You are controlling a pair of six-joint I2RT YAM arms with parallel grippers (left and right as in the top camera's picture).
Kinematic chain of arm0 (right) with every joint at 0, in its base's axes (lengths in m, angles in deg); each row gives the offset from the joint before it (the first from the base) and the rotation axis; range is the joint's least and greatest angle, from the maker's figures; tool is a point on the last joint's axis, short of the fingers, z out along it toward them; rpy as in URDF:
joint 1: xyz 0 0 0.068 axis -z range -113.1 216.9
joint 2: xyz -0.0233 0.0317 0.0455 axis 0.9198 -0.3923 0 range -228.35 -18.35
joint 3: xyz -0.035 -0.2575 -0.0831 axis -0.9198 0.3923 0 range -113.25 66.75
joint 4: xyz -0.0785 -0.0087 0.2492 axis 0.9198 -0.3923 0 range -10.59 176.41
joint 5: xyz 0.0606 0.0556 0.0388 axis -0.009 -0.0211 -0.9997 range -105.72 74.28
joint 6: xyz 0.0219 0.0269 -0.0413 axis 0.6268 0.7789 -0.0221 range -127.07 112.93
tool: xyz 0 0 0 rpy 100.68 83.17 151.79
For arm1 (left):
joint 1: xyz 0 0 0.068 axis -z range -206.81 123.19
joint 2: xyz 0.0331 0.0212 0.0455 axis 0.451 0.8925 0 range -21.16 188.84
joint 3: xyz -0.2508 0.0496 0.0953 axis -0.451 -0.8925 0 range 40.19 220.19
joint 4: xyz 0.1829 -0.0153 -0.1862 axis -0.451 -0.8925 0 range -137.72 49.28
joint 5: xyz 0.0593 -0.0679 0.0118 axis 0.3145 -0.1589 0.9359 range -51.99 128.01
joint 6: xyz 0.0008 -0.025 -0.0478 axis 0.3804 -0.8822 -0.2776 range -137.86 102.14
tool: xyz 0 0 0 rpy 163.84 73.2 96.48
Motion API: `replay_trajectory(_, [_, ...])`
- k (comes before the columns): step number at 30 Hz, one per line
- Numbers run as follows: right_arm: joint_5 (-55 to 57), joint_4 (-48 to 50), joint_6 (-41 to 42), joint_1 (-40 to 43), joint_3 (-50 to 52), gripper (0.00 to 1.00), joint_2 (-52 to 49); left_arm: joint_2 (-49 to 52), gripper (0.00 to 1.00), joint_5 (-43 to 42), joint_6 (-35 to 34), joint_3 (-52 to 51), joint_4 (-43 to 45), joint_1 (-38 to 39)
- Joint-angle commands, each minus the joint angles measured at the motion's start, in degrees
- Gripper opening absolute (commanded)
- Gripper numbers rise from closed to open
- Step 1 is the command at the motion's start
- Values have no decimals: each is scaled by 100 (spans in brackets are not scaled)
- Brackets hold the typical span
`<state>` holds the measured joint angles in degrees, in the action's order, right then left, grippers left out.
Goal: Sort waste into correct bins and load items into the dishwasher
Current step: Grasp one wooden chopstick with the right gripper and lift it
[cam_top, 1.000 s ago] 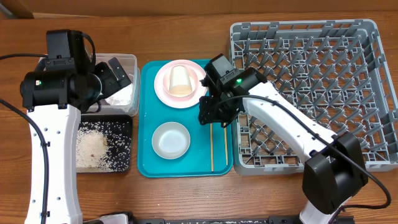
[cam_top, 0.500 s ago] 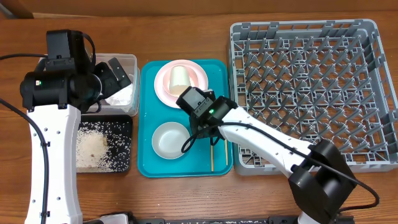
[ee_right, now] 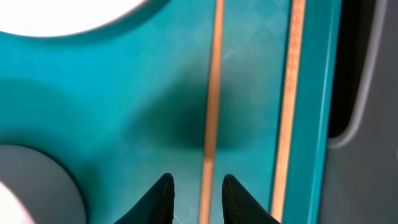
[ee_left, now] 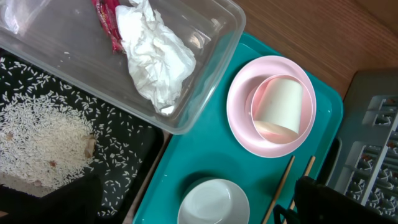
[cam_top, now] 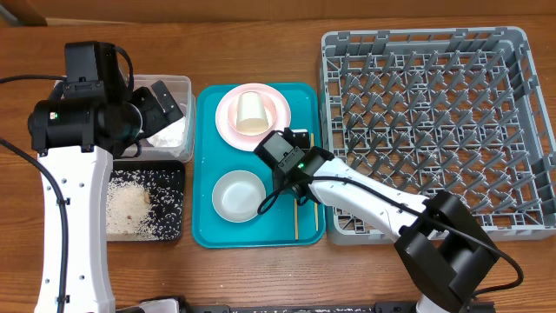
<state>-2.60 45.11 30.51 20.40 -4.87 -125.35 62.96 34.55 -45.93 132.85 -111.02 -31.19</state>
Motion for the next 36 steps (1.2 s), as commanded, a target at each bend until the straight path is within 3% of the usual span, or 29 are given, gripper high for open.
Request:
replay_trajectory(1, [101,221,61,17,15,28,15,-50,100,-61,107,116,9,-11])
replay_trajectory(20, [227,1154,63,55,756,27,13,-50,100,-59,107,116,7,-11])
replay_trajectory(24, [232,1215,463,39,892,27,13,-50,100,-61,107,116,7,-11])
replay_trajectory(31, [225,1604,463,55,1161,27,13,-50,100,-61,107,116,7,-11])
replay_trajectory(34, [223,1596,463,55,1161,9,13,-50,100,-59,107,116,7,-11])
replay_trajectory(36, [225,1598,463,55,1161,4,15,-50,100,-59,107,116,7,-11])
